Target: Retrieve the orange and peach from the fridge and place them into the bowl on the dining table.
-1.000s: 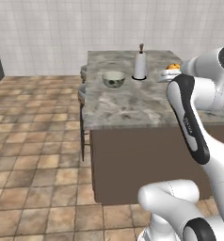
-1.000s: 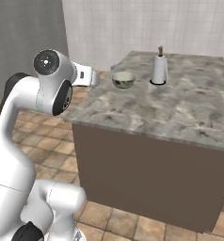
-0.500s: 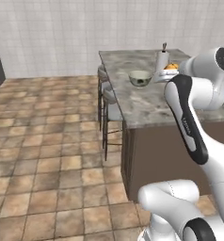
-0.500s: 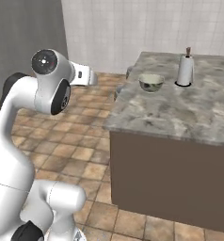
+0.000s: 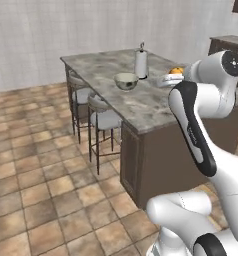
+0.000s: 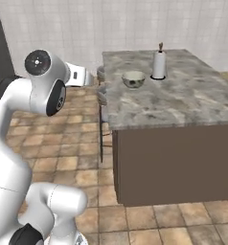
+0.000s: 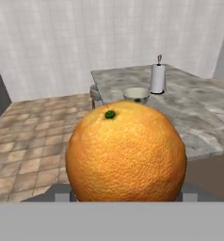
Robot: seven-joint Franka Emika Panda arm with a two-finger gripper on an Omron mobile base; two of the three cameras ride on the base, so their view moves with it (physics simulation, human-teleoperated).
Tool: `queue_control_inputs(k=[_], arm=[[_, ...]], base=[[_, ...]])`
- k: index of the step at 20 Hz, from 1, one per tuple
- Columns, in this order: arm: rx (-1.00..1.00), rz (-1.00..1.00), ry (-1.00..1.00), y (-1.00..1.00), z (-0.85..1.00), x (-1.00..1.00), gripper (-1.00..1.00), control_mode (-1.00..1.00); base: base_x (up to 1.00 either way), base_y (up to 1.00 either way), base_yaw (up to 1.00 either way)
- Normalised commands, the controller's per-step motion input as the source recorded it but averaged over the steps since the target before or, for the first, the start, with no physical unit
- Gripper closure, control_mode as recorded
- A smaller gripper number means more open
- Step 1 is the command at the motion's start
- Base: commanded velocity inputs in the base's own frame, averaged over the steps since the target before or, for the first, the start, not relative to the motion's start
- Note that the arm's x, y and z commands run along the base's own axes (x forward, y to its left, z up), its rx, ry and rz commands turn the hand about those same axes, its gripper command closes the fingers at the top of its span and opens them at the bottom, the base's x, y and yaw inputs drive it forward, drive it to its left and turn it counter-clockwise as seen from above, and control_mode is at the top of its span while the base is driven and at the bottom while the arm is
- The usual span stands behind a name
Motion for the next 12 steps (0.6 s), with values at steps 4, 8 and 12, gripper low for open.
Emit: queue_control_inputs(k=[4, 8, 12], arm=[[0.00, 0.00, 0.00, 0.00, 0.00, 0.00, 1.00, 1.00], [0.00, 0.00, 0.00, 0.00, 0.00, 0.00, 1.00, 1.00], [0.00, 0.00, 0.00, 0.00, 0.00, 0.00, 1.00, 1.00]], base=[[0.29, 0.82, -0.56], [0.46, 0.97, -0.56], [0.51, 1.00, -0.53]])
